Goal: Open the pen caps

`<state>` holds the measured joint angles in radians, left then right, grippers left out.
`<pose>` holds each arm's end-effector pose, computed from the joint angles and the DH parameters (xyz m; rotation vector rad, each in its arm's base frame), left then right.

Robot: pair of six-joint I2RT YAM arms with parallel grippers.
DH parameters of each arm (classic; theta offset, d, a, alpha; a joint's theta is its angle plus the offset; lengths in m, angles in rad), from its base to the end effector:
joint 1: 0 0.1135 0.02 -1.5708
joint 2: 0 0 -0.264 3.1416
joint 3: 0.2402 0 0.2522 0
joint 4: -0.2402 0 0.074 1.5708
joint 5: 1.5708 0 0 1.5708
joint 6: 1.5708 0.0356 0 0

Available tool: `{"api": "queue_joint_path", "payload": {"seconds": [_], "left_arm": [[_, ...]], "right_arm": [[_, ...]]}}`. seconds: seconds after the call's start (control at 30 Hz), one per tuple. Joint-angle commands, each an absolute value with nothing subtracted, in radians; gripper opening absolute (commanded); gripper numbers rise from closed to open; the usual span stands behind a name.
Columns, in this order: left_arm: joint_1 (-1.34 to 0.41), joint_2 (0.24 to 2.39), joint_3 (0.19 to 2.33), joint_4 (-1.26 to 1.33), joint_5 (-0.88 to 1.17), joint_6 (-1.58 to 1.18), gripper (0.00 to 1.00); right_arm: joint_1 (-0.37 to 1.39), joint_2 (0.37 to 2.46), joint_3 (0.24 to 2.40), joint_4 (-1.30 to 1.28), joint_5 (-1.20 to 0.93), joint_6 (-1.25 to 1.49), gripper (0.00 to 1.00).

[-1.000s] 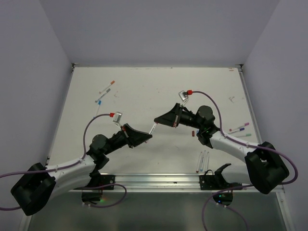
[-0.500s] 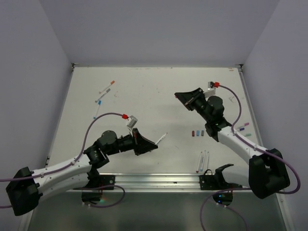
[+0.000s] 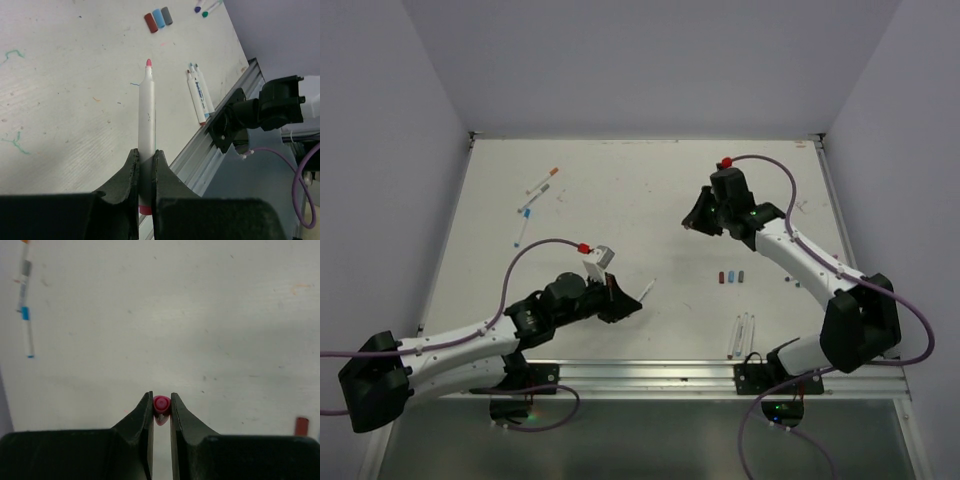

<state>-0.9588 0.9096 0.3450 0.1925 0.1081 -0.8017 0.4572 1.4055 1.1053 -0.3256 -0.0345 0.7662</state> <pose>0.1111 -0.1650 0.2017 0.2494 2.1494 -1.2134 0.2840 0.1411 0.2946 0.3326 2.2669 0.7048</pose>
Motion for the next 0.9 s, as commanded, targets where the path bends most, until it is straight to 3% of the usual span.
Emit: {"api": "queue_joint_path", "payload": {"seconds": [0.0, 0.37, 0.7, 0.87], "left_arm": [[-0.991, 0.911, 0.341, 0.175, -0.024, -0.859, 0.0], [-1.209, 1.138, 0.434, 0.225, -0.224, -0.979, 0.0], [-1.305, 1.25, 0.495, 0.272, -0.258, -0.999, 0.0], [-1.318, 1.27, 0.503, 0.275, -0.256, -0.997, 0.0]], "right_arm": [[0.457, 1.46, 1.077, -0.574, 0.04, 0.655, 0.0], [0.46, 1.468, 0.989, -0.612, 0.146, 0.606, 0.0], [0.486, 1.542, 0.976, -0.617, 0.232, 0.594, 0.0], [0.492, 1.572, 0.968, -0.609, 0.255, 0.594, 0.05]]}}
